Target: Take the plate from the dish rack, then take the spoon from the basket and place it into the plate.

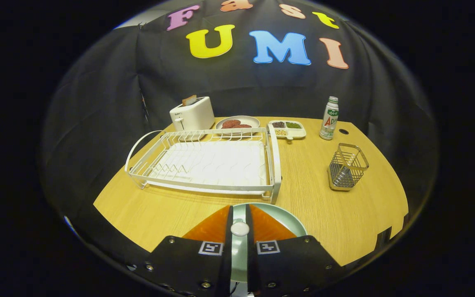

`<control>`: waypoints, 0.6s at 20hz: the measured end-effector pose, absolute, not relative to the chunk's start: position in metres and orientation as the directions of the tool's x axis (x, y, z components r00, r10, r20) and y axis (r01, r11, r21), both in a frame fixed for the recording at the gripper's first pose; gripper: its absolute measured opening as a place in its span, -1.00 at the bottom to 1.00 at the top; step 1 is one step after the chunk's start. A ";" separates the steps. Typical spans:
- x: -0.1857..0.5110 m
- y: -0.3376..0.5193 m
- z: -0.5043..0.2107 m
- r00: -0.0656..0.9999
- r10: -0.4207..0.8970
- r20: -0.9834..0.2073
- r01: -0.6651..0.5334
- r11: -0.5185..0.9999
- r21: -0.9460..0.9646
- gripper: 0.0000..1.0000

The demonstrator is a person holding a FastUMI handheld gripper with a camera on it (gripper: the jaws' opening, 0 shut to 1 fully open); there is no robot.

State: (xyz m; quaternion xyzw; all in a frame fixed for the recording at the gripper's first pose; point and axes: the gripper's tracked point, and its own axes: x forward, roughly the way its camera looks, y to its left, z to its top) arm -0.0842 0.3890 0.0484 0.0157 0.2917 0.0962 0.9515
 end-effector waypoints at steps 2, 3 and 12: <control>-0.080 0.381 0.054 0.822 0.170 -0.544 -0.152 0.985 0.079 -0.40; -0.079 0.380 0.057 0.825 0.171 -0.538 -0.150 0.985 0.084 -0.29; -0.063 0.366 0.073 0.850 0.127 -0.511 -0.107 0.992 0.068 0.32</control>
